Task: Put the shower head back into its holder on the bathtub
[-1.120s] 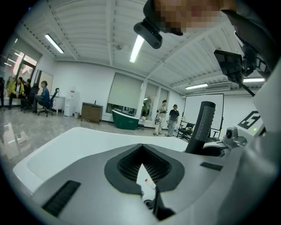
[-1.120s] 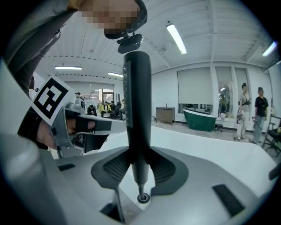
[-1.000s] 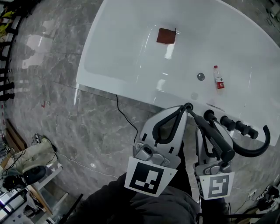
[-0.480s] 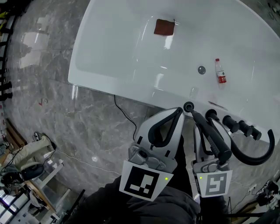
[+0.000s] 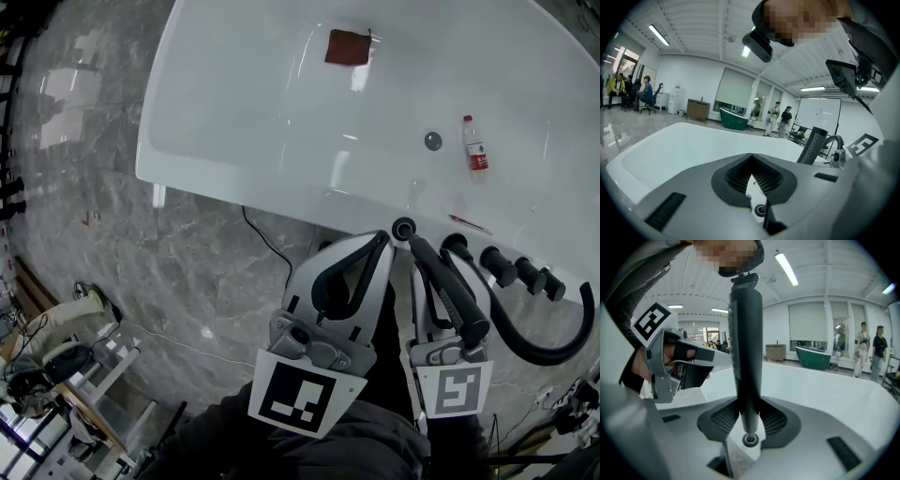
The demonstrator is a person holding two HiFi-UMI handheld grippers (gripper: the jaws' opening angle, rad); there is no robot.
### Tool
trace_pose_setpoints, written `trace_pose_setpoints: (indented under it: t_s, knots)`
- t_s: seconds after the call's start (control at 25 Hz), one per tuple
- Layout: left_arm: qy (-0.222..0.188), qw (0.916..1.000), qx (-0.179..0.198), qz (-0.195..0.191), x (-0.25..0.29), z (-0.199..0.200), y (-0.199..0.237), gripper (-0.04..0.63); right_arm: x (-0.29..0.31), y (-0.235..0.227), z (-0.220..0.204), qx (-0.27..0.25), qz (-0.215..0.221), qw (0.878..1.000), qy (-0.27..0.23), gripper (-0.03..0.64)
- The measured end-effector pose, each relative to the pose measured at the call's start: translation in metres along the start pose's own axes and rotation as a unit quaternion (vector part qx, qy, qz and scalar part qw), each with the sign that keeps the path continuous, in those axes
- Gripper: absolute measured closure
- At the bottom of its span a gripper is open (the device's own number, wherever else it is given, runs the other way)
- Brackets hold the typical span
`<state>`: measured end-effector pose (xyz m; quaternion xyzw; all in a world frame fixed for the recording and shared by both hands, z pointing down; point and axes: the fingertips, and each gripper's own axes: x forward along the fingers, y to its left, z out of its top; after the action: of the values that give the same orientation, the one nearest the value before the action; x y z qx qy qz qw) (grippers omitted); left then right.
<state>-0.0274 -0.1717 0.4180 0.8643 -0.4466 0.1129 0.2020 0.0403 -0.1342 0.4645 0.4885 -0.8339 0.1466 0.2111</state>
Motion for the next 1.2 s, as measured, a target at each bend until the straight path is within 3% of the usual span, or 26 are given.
trace_pose_setpoints:
  t_s: [1.2]
  knots:
    - [0.022,0.9998,-0.003,0.003,0.002,-0.027,0.009,0.592,0.023,0.001,-0.049,-0.005,-0.008,1.000,0.027,0.477]
